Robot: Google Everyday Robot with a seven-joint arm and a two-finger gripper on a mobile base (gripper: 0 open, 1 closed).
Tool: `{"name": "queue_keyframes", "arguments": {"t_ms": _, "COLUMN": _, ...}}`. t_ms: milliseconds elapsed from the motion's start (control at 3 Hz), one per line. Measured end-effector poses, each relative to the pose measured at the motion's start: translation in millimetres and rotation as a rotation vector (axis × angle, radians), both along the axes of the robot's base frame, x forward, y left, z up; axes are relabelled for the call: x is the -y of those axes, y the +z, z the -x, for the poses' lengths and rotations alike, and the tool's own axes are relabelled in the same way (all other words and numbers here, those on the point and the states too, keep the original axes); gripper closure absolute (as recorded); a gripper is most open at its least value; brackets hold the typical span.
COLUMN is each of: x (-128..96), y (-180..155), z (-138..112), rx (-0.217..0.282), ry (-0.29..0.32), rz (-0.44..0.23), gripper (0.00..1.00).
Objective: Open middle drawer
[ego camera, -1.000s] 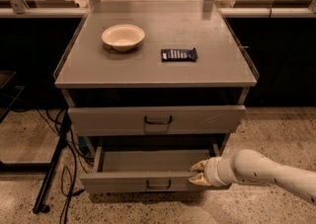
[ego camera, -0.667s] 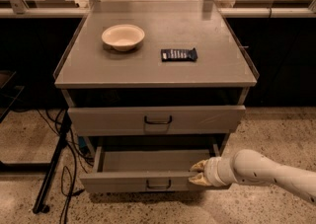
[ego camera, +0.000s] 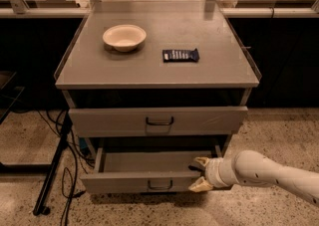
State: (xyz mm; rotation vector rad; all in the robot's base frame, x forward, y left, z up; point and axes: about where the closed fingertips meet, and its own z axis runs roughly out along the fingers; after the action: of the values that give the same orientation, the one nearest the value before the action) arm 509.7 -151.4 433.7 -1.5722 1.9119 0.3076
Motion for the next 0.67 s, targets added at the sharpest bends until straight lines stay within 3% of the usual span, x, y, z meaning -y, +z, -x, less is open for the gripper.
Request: {"name": "queue_keyframes", "arguments": {"t_ms": 667, "x": -1.0, "y": 0.7, "z": 8.0, "rx": 0.001, "ry": 0.01, "rz": 0.002, "gripper": 0.85}}
